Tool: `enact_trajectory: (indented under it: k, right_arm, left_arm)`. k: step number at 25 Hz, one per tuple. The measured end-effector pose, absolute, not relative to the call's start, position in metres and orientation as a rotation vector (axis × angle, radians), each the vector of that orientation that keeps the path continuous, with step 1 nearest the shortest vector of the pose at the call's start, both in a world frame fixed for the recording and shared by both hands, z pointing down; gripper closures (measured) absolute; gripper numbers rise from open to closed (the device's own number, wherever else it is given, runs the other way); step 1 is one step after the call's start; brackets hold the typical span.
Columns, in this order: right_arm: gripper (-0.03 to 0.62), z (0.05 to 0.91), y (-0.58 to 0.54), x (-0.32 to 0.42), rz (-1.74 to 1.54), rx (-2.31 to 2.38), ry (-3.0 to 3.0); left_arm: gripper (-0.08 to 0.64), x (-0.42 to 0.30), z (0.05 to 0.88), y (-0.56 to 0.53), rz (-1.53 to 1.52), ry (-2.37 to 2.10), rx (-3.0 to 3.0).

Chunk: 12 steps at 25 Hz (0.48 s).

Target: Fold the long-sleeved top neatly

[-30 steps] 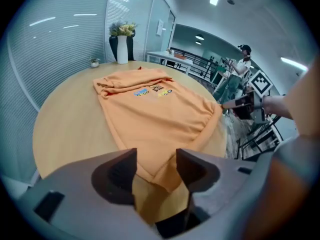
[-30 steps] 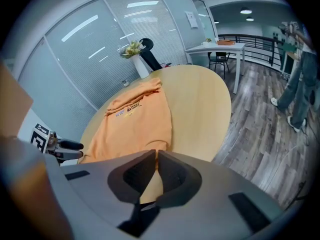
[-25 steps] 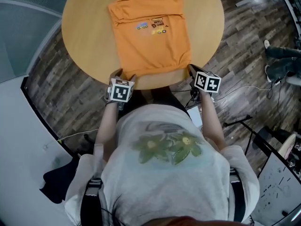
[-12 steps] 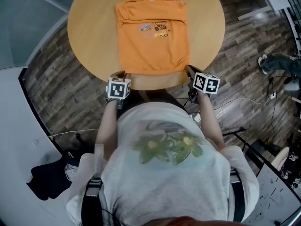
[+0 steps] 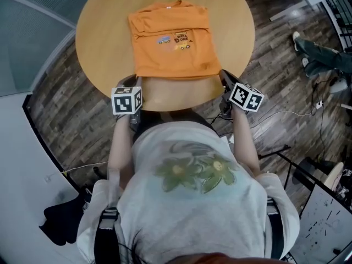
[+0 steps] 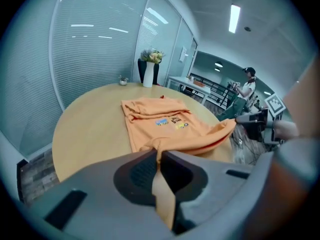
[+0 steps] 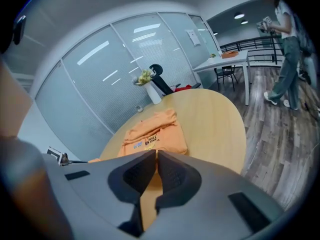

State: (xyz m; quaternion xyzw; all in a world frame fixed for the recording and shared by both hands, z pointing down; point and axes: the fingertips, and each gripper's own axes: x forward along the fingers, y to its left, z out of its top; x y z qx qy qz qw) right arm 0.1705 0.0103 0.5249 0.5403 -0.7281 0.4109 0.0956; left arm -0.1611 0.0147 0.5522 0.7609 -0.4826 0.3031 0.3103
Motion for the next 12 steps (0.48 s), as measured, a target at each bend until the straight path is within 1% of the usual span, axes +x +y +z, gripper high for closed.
enact_trajectory:
  k: [5, 12]
  right_arm:
    - [0.565, 0.502, -0.006, 0.167, 1.231, 1.686, -2.216]
    - [0.565, 0.482, -0.030, 0.170, 1.251, 1.763, -2.250]
  left_arm:
    - [0.537, -0.164, 0.527, -0.013, 0.751, -1.302, 2.059]
    - [0.537, -0.164, 0.517, -0.033, 0.738, -1.265, 2.077]
